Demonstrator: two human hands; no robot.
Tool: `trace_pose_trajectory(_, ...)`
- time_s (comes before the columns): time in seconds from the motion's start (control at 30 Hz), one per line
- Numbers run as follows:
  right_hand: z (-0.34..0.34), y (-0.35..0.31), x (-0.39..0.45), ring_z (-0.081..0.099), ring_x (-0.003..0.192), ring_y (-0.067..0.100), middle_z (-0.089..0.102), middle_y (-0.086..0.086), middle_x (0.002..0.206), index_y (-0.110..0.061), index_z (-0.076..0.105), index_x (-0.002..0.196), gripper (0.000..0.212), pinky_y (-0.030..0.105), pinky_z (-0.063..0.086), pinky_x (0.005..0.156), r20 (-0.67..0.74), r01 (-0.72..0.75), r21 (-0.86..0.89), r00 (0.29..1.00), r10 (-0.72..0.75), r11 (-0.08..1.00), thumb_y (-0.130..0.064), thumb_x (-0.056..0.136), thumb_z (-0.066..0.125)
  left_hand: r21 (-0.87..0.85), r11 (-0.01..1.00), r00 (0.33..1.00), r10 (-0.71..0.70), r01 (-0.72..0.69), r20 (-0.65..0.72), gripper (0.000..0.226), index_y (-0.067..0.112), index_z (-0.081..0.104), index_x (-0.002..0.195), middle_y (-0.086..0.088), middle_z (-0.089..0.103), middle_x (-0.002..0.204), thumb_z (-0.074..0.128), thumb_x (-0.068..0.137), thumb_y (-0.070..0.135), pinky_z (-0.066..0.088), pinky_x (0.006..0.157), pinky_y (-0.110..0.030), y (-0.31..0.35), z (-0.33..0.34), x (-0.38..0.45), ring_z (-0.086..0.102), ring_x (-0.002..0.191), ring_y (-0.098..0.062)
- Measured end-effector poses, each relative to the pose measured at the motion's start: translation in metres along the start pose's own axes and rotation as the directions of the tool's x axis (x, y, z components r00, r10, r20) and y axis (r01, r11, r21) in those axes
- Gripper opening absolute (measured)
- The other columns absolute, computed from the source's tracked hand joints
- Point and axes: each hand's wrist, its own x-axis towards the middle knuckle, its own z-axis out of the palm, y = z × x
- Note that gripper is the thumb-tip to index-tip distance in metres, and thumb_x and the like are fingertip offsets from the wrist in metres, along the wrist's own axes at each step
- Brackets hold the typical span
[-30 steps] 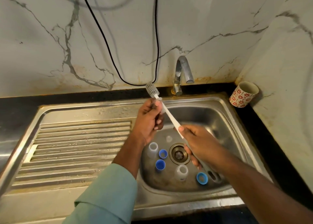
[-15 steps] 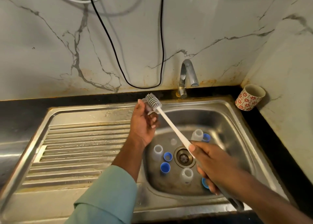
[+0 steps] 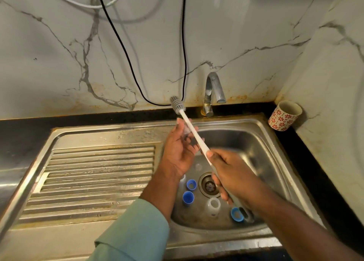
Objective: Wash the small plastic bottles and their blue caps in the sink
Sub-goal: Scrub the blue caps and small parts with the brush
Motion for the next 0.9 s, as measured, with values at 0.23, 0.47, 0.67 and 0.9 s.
trace_pose_trajectory(0.23, 0.007, 0.007, -0.01, 0.043, 0.04, 0.018, 0.054, -0.004, 0.058, -0.032, 0.059, 0.106, 0.023, 0.027, 0.038, 0.039, 0.036, -0.045, -0.031, 0.998, 0.046, 0.998, -0.043, 0.102, 0.039, -0.317, 0.946, 0.997, -0.051, 0.065, 0.051, 0.039, 0.011, 0.071, 0.099, -0.003, 0.07, 0.104, 0.057, 0.085, 0.045, 0.05, 0.091, -0.043, 0.014, -0.007, 0.009, 0.069, 0.099, -0.019)
trace_pose_trajectory(0.47, -0.003, 0.012, -0.01, 0.038, 0.038, 0.015, 0.047, 0.001, 0.055, -0.024, 0.059, 0.099, 0.027, 0.027, 0.038, 0.039, 0.041, -0.035, -0.049, 0.999, 0.037, 0.998, -0.04, 0.103, 0.038, -0.335, 0.941, 0.999, -0.047, 0.035, -0.027, 0.036, 0.008, 0.07, 0.089, -0.004, 0.074, 0.091, 0.053, 0.097, 0.038, 0.05, 0.092, -0.04, 0.006, -0.001, 0.006, 0.074, 0.088, -0.016)
trace_pose_trajectory(0.67, 0.001, 0.02, -0.012, 0.042, 0.038, 0.019, 0.049, 0.005, 0.06, -0.034, 0.059, 0.085, 0.029, 0.025, 0.039, 0.038, 0.03, -0.046, -0.06, 0.998, 0.048, 0.997, -0.041, 0.102, 0.036, -0.482, 0.875, 0.983, -0.049, -0.043, -0.176, 0.027, 0.007, 0.067, 0.1, -0.01, 0.075, 0.089, 0.059, 0.094, 0.032, 0.054, 0.09, -0.043, 0.008, -0.003, 0.011, 0.069, 0.096, -0.024)
trace_pose_trajectory(0.9, 0.008, 0.017, -0.004, 0.043, 0.037, 0.016, 0.053, -0.005, 0.06, -0.022, 0.058, 0.1, 0.028, 0.027, 0.038, 0.039, 0.078, -0.068, -0.049, 0.994, 0.072, 0.996, -0.039, 0.103, 0.036, -0.443, 0.893, 0.969, -0.039, -0.075, -0.244, 0.017, 0.013, 0.069, 0.098, -0.004, 0.075, 0.089, 0.066, 0.091, 0.028, 0.05, 0.1, -0.045, 0.008, -0.008, 0.01, 0.07, 0.087, -0.016)
